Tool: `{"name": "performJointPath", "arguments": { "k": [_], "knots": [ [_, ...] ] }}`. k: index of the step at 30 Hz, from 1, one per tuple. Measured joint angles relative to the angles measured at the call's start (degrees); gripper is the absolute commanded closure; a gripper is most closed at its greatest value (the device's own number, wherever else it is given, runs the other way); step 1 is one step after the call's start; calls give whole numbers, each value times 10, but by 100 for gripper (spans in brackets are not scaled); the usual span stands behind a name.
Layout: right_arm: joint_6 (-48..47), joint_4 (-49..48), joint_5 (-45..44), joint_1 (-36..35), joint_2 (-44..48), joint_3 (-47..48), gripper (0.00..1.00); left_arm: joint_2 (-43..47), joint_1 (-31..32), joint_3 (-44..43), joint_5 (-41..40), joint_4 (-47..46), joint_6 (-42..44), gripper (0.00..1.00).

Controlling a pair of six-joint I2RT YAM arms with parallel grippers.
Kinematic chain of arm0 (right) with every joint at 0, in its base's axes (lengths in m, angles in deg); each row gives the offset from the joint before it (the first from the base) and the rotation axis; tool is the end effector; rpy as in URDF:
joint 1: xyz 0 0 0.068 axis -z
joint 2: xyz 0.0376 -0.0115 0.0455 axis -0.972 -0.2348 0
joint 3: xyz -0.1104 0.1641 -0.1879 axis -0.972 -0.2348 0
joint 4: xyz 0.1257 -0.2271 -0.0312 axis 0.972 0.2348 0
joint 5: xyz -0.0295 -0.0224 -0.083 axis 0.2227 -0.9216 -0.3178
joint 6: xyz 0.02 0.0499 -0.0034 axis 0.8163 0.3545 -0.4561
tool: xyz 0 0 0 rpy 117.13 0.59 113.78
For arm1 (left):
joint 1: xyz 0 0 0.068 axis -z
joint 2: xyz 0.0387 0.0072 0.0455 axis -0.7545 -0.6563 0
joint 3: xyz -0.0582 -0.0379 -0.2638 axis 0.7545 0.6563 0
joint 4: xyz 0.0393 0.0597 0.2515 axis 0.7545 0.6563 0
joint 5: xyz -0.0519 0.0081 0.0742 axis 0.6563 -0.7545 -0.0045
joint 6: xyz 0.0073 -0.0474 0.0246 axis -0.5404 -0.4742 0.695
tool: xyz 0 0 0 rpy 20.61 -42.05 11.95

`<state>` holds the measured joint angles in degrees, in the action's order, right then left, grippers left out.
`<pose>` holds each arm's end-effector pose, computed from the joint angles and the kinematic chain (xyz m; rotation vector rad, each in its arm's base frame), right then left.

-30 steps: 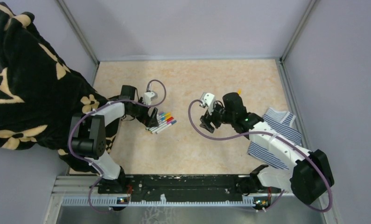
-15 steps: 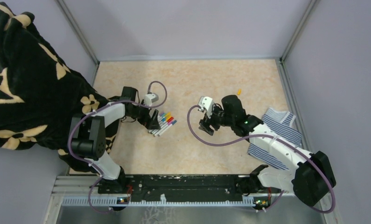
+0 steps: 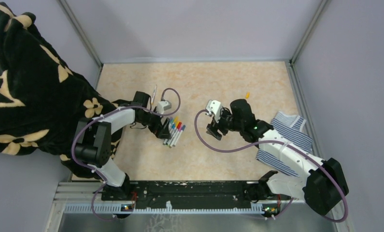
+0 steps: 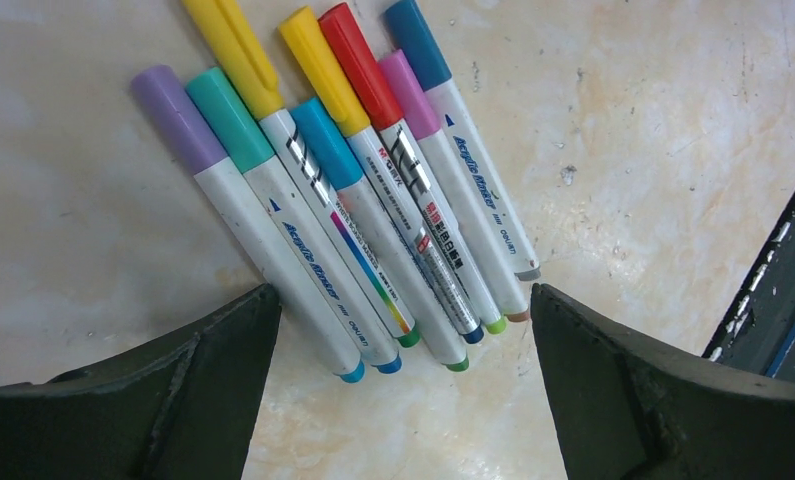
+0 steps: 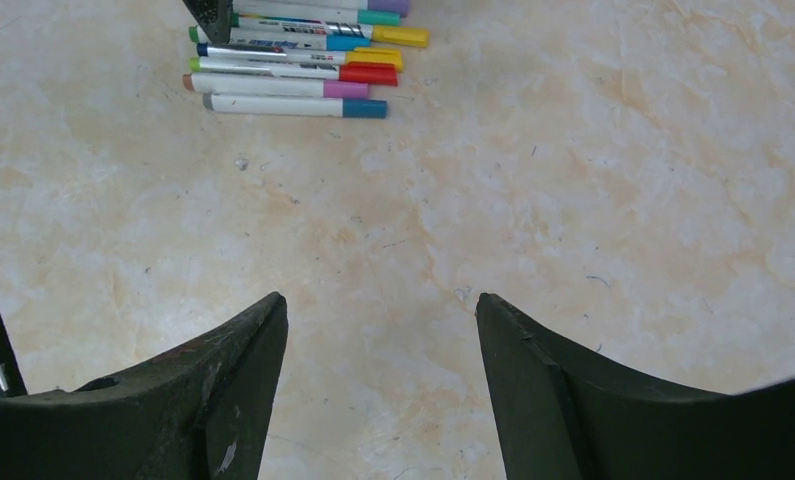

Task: Open the pen caps
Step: Move the pen to the center of the board.

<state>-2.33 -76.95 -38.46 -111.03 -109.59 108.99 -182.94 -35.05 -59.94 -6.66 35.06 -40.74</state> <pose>0.1942 0.1507 0.2605 -1.2401 1.7311 0.5336 0.2878 -0.0945 0.1612 1.0864 2.3270 -0.8465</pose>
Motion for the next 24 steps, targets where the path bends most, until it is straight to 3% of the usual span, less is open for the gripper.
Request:
{"name": "performJointPath", "arguments": {
  "k": [24],
  "knots": [
    [-1,-13,-17,0,14,-1,30,-43,77,-54,7,31,-24,1]
  ]
}}
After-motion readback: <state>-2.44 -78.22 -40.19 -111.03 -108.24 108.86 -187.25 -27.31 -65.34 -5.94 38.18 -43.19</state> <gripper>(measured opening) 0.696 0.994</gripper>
